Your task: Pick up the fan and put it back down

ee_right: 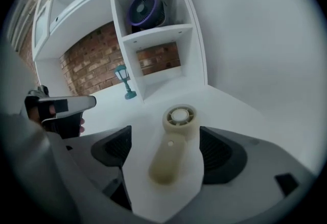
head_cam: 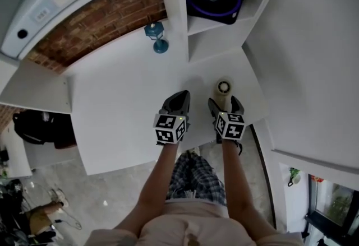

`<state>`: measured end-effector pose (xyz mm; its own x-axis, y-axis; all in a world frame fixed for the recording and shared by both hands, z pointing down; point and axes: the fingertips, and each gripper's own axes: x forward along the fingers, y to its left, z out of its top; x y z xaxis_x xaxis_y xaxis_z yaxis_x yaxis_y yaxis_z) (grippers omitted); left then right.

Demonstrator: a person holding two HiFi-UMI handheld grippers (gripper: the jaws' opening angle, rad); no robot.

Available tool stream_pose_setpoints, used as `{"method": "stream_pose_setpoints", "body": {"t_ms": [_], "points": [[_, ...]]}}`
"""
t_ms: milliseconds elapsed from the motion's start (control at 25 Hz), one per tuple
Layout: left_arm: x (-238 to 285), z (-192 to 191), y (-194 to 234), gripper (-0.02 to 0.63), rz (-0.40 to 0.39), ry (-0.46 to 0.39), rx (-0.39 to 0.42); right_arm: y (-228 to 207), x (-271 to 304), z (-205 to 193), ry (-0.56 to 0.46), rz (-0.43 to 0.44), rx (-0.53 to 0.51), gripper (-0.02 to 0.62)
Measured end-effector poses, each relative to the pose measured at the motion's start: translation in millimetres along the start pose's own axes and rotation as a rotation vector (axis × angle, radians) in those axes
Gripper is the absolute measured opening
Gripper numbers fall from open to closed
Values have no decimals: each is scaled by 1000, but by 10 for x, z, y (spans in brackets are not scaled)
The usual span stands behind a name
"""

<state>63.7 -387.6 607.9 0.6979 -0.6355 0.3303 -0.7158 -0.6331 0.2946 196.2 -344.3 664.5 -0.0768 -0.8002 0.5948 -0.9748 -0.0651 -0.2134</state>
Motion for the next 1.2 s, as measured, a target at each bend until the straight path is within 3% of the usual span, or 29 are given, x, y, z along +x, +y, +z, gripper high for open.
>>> {"method": "stream_pose_setpoints", "body": {"t_ms": [240, 640, 960, 1200], "points": [[24, -88, -59, 28, -17, 26, 6, -50, 141, -208, 97, -77, 7, 388], [-24, -132, 75, 28, 13, 39, -9, -127, 209, -327, 154, -176, -18, 242], [-52, -127, 122, 28, 29, 36, -15, -141, 187, -374, 189, -191, -30, 215], [-120, -115, 146, 28, 43, 25, -25, -142, 182, -287, 154, -161, -33, 207]]}}
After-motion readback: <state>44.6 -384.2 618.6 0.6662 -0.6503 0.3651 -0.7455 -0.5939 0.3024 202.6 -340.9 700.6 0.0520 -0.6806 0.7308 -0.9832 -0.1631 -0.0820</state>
